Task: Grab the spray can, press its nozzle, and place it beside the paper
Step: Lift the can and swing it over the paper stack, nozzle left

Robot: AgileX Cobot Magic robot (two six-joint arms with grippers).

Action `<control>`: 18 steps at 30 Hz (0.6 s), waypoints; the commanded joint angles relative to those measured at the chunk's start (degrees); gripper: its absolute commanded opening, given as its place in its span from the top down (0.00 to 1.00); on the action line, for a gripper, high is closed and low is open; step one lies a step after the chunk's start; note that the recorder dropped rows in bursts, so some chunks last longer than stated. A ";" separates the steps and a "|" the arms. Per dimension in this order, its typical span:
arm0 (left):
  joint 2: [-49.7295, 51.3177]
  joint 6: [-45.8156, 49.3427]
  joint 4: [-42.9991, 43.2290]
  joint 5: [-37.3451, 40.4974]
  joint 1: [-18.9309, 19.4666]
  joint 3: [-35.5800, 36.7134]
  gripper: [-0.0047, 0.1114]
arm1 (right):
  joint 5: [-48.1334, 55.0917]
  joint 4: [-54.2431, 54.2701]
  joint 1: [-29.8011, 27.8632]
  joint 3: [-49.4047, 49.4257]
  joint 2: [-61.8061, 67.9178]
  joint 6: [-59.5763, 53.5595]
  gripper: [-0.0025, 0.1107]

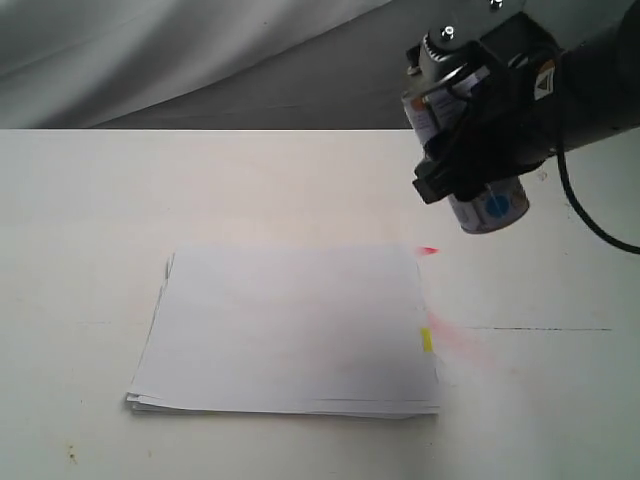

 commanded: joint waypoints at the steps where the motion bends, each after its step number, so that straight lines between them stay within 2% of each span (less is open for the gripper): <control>1: -0.25 -0.29 0.02 -0.29 0.11 0.28 0.96 | 0.63 -8.70 3.29 -0.22 -0.83 3.48 0.98; 6: -0.25 -0.29 0.02 -0.29 0.11 0.28 0.96 | 0.27 -29.19 10.54 -0.22 -0.83 15.48 0.98; 12: -0.25 -0.29 0.02 -0.29 0.11 0.28 0.96 | 1.08 -46.88 18.29 -0.22 1.17 23.46 0.98; 18: -0.25 -0.29 0.02 -0.29 0.11 0.28 0.96 | 5.04 -61.67 23.64 -0.22 7.59 32.52 0.98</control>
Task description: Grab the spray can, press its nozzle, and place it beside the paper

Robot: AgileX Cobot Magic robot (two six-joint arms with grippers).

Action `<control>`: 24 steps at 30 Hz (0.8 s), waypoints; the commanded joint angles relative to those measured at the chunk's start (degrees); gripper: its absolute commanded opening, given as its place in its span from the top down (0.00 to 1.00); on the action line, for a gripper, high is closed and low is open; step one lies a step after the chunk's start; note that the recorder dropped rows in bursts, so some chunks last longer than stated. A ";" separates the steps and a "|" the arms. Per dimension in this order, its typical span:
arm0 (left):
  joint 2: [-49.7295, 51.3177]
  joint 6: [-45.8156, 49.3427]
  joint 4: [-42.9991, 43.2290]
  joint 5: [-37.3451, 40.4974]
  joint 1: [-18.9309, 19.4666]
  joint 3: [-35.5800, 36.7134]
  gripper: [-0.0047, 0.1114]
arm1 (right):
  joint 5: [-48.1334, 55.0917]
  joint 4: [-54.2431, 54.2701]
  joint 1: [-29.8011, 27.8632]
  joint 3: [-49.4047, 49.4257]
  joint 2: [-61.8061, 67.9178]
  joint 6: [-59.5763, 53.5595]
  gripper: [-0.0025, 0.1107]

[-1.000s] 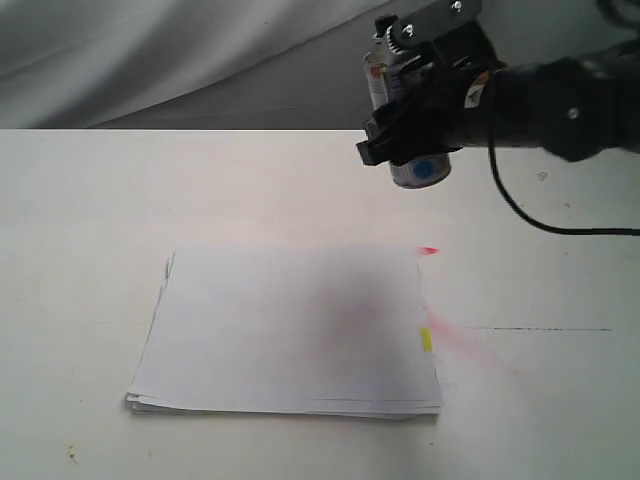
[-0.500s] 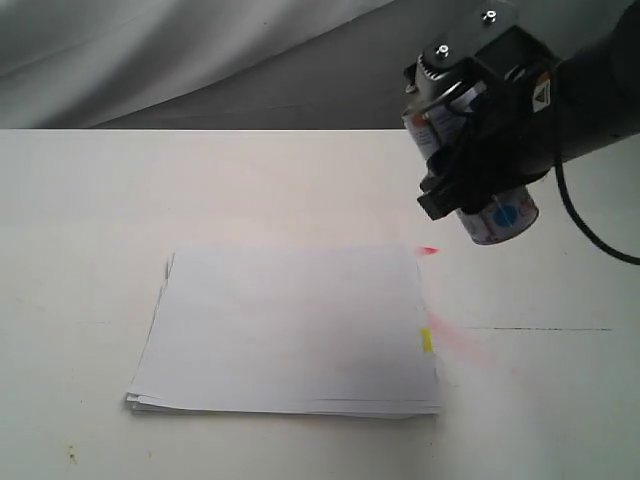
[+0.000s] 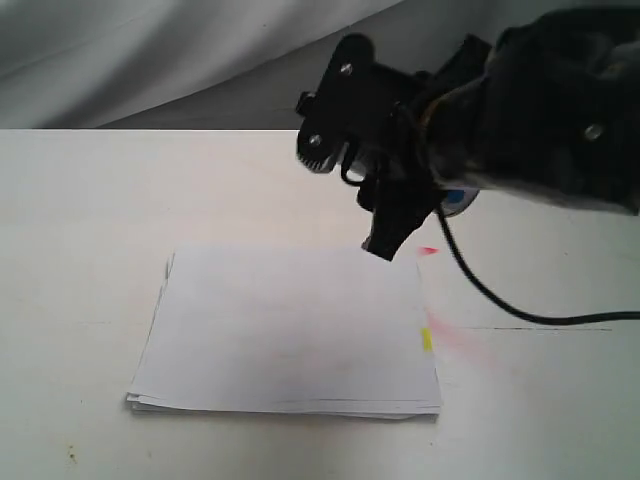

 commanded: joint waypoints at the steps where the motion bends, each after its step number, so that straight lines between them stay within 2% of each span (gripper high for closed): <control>1: -0.25 -0.29 0.02 -0.29 0.11 0.28 0.96 | 3.09 -13.33 3.26 -0.25 4.77 9.40 0.98; 5: -0.25 -0.29 0.02 -0.29 0.11 0.28 0.96 | 9.06 -22.78 6.07 -0.25 10.33 19.68 0.98; 8: -0.25 -0.29 0.02 -0.29 0.11 0.28 0.96 | 11.33 -26.31 8.18 -0.25 13.59 21.99 0.98; 14: -0.25 -0.29 0.02 -0.29 0.11 0.28 0.96 | 12.84 -26.95 10.43 -0.25 18.29 23.57 0.98; 24: -0.25 -0.29 0.02 -0.29 0.11 0.28 0.96 | 14.75 -26.97 10.53 -0.25 19.35 25.26 0.98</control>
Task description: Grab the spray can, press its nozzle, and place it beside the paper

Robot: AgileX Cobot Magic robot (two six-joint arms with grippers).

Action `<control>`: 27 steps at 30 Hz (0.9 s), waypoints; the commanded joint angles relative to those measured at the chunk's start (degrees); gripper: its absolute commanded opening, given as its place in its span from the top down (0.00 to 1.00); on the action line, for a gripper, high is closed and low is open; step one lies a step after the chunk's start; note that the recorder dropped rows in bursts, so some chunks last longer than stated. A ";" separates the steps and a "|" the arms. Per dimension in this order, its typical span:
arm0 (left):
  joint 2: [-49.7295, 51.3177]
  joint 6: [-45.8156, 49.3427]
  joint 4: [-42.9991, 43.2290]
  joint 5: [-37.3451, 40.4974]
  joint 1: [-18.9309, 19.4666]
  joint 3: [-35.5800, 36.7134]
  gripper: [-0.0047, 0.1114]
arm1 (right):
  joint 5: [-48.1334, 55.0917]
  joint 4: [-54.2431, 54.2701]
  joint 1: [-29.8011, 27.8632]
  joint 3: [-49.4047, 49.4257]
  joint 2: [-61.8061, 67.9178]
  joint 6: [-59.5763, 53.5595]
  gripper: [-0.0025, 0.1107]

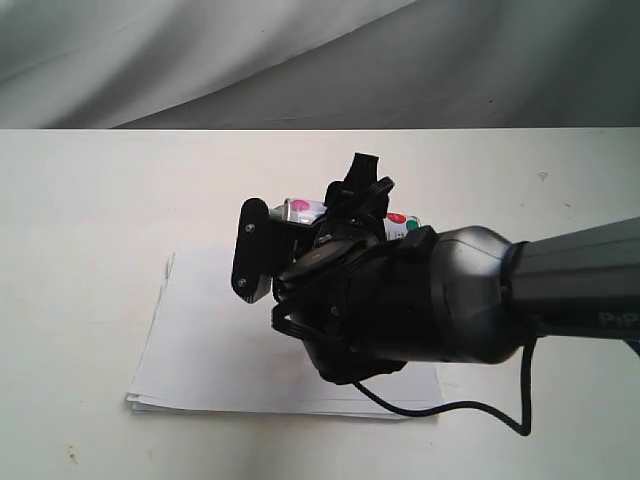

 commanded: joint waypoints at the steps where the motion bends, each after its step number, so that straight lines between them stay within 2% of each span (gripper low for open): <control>1: -0.25 -0.29 0.02 -0.29 0.11 0.28 0.96 | 2.58 -2.56 0.06 -0.25 -0.62 0.54 0.98; 27: -0.25 -0.29 0.02 -0.29 0.11 0.28 0.96 | 4.68 -2.56 0.06 -0.25 -0.62 0.42 0.98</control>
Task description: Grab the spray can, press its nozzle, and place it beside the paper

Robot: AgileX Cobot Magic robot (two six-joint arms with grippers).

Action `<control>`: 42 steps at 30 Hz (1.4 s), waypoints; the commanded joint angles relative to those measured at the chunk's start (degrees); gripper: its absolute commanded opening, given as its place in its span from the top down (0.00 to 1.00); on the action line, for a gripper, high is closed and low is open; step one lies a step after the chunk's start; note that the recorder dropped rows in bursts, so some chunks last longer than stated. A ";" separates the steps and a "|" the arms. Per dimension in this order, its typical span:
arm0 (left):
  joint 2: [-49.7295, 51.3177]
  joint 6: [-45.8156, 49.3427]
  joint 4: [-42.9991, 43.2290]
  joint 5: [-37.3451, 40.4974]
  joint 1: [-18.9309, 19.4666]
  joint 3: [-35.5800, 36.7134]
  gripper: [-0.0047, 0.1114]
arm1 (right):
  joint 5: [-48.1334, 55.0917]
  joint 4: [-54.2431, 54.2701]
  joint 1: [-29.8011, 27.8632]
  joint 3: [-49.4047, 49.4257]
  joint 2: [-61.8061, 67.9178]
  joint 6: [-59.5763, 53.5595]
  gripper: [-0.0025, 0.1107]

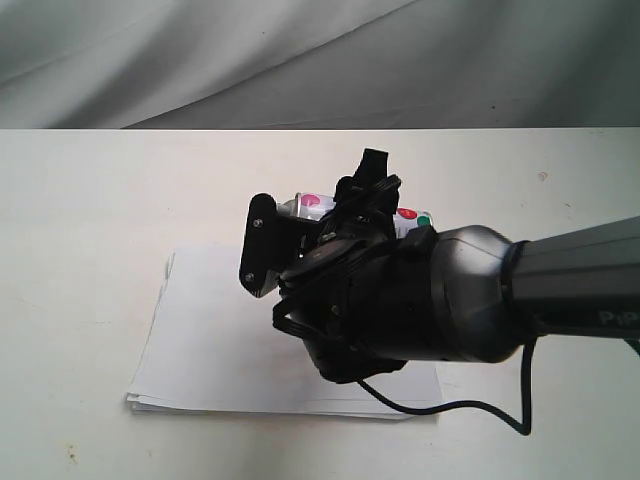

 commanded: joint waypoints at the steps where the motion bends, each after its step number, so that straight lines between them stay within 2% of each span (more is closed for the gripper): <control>1: -0.25 -0.29 0.02 -0.29 0.11 0.28 0.96 | 2.01 -2.56 0.06 -0.25 -0.62 -0.02 0.98; 9: -0.25 -1.34 -1.17 -3.08 0.11 0.28 0.96 | 2.01 -2.56 0.06 -0.25 -0.62 -0.26 0.98; 19: -0.25 -14.10 -27.92 -8.62 0.11 -0.38 0.96 | 2.01 -3.40 0.06 -0.25 -0.62 -0.25 0.98; 23: -0.25 -14.10 -29.79 -4.77 0.11 -5.42 0.96 | 2.01 -3.40 0.06 -0.25 -0.62 -0.25 0.98; 27: 6.29 -15.58 -29.79 0.79 0.11 -12.00 0.96 | 2.01 -3.40 0.06 -0.25 -0.62 -0.25 0.98; 31: 20.64 -14.57 -29.54 6.25 0.11 -18.42 0.96 | 2.01 -3.40 0.06 -0.25 -0.62 -0.25 0.98; 32: 28.74 -10.51 -29.38 10.04 0.11 -22.69 0.96 | 2.01 -3.40 0.06 -0.25 -0.62 -0.25 0.98; 33: 32.56 -8.63 -29.38 11.99 0.11 -25.48 0.96 | 2.01 -3.40 0.06 -0.25 -0.62 -0.25 0.98; 38: 46.58 -1.62 -28.96 15.94 0.11 -41.09 0.96 | 2.01 -3.40 0.06 -0.25 -0.62 -0.44 0.98; 39: 51.65 -0.41 -26.86 18.52 0.88 -48.43 0.96 | 2.01 -3.40 0.06 -0.25 -0.62 -0.44 0.98; 40: 54.15 -0.32 -25.69 20.72 2.27 -51.44 0.96 | 2.01 -3.40 0.06 -0.25 -0.62 -0.44 0.98; 42: 61.23 2.60 -26.14 33.36 9.17 -62.22 0.96 | 2.01 -3.40 0.06 -0.25 -0.62 -0.62 0.98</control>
